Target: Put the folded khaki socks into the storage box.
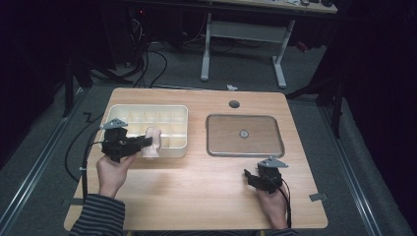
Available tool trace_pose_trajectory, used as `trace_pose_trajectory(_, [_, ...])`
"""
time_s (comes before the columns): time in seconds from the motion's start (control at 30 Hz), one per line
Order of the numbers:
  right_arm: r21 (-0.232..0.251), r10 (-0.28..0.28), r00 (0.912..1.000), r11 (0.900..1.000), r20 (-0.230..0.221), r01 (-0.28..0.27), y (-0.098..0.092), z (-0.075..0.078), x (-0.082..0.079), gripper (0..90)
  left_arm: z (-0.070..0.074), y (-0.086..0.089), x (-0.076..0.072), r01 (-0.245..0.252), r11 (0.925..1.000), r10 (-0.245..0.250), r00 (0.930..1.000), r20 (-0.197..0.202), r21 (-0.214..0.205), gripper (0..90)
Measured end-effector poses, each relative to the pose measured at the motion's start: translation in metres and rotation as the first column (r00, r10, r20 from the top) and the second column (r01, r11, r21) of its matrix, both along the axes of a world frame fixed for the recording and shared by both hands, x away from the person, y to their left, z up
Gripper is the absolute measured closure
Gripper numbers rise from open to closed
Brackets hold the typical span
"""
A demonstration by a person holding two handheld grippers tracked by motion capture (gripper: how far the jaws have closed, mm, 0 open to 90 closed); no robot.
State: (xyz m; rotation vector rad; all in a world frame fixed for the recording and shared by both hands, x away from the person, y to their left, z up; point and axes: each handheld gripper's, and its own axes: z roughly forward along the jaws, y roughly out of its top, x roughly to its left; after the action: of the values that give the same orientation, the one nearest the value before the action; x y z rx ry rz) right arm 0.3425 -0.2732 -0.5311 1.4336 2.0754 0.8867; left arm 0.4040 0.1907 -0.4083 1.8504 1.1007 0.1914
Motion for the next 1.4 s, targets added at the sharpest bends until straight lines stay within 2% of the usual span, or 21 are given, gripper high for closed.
trace_pose_trajectory(0.2, [0.001,0.001,1.0,1.0,0.0,-0.001,0.0,0.0,0.0,38.9,0.006,0.0,0.009,-0.002,1.0,0.002,1.0,0.003,-0.002,76.3])
trace_pose_trajectory(0.4, [0.002,0.001,1.0,1.0,-0.001,-0.001,0.0,0.0,0.0,38.9,0.005,0.0,0.021,0.009,0.9999,-0.009,0.9998,-0.015,0.008,76.3])
trace_pose_trajectory(0.47, [0.001,0.001,1.0,1.0,-0.001,-0.001,0.0,0.0,0.0,38.9,0.003,0.0,0.025,0.007,1.0,-0.007,0.9997,-0.022,-0.001,76.3])
trace_pose_trajectory(0.63, [0.0,0.0,1.0,1.0,-0.001,0.0,0.0,0.0,0.0,38.9,0.0,0.004,0.031,-0.005,0.9999,0.005,0.9996,-0.026,0.012,76.2])
trace_pose_trajectory(1.0, [-0.002,0.001,1.0,1.0,0.0,-0.001,0.0,0.0,0.0,38.9,-0.01,0.013,0.046,-0.022,0.9997,0.023,0.998,-0.059,0.01,76.2])
trace_pose_trajectory(1.13, [-0.002,0.002,1.0,1.0,0.001,-0.002,0.0,0.0,0.0,38.9,-0.014,0.012,0.049,-0.023,0.9993,0.025,0.9976,-0.064,0.029,76.2])
trace_pose_trajectory(1.3, [-0.002,0.001,1.0,1.0,0.001,-0.001,0.0,0.0,0.0,38.9,-0.019,0.013,0.055,-0.031,0.9992,0.033,0.9963,-0.079,0.027,76.2])
trace_pose_trajectory(1.4, [-0.004,0.003,1.0,1.0,0.002,-0.003,0.0,0.0,0.0,38.9,-0.023,0.013,0.058,-0.038,0.9984,0.041,0.9954,-0.086,0.042,76.2])
